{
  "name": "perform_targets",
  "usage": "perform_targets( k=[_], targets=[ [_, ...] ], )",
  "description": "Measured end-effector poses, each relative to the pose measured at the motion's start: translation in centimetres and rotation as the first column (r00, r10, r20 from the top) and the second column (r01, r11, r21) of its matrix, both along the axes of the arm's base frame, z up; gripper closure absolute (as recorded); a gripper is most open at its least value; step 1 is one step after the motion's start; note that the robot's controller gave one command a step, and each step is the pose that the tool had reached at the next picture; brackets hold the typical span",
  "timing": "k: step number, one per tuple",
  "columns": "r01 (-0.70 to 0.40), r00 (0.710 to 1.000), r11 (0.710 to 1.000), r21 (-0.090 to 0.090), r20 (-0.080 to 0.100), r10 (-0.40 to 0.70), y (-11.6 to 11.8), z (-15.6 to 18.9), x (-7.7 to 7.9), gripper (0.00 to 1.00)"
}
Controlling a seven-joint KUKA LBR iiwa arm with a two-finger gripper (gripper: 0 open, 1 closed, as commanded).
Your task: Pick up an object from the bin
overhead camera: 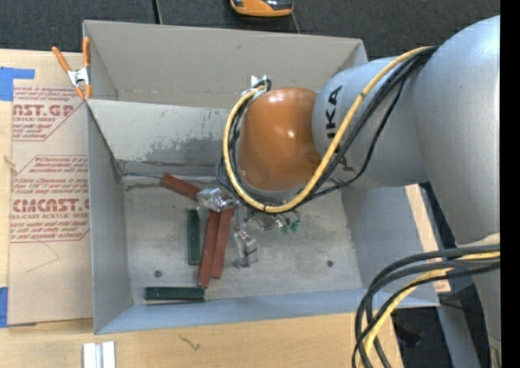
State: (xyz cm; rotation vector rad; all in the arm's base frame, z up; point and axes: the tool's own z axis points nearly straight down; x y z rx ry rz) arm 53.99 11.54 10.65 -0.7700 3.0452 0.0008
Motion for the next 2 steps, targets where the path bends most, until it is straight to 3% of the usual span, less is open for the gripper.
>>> perform_targets(
  k=[1,2],
  targets=[
    [-0.016,1.0,1.0,0.002,0.003,0.016,-0.6,-3.1,0.5,0.0],
    [-0.141,0.99,0.99,0.002,0.008,0.141,0.8,-3.4,1.8,1.0]
  ],
)
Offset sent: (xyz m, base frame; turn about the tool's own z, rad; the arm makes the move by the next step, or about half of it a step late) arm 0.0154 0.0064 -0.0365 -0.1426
